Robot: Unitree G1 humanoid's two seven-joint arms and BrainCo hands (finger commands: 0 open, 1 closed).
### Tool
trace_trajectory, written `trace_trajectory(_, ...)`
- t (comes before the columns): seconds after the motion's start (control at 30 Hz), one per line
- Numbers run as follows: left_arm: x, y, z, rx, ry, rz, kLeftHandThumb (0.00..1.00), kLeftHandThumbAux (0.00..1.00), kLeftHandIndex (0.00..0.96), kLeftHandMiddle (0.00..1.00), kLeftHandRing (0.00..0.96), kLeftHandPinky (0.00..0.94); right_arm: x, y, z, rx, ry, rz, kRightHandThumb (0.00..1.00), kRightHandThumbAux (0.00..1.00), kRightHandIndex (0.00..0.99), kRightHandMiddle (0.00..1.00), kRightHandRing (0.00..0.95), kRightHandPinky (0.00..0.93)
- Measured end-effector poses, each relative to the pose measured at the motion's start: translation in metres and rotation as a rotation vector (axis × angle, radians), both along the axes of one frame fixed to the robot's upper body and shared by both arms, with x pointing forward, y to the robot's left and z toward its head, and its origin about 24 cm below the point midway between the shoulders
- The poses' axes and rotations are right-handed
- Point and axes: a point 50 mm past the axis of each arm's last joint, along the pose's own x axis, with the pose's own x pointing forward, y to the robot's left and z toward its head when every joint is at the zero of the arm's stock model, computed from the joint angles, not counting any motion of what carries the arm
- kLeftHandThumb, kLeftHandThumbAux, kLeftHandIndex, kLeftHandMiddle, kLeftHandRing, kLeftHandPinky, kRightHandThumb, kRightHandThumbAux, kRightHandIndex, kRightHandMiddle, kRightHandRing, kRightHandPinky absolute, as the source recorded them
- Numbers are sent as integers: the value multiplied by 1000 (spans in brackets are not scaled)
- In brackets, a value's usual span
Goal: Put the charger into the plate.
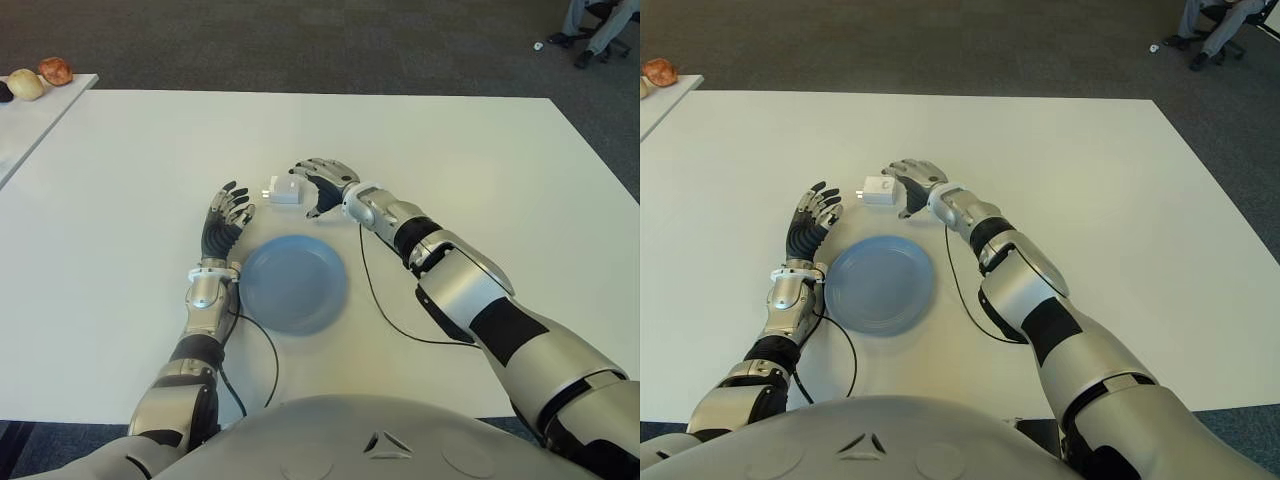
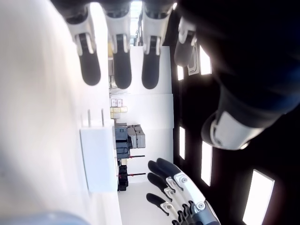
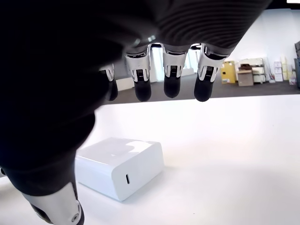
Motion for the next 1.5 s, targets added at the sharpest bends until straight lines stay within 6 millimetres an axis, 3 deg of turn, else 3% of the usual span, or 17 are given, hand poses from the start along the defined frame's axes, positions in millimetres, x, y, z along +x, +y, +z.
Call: trace_trajectory(1.5,-4,-6,1,-20,-11,4,12,641,148,235,234,244,-6,7,-8,-47,30,40,0,738,0,0,0,0)
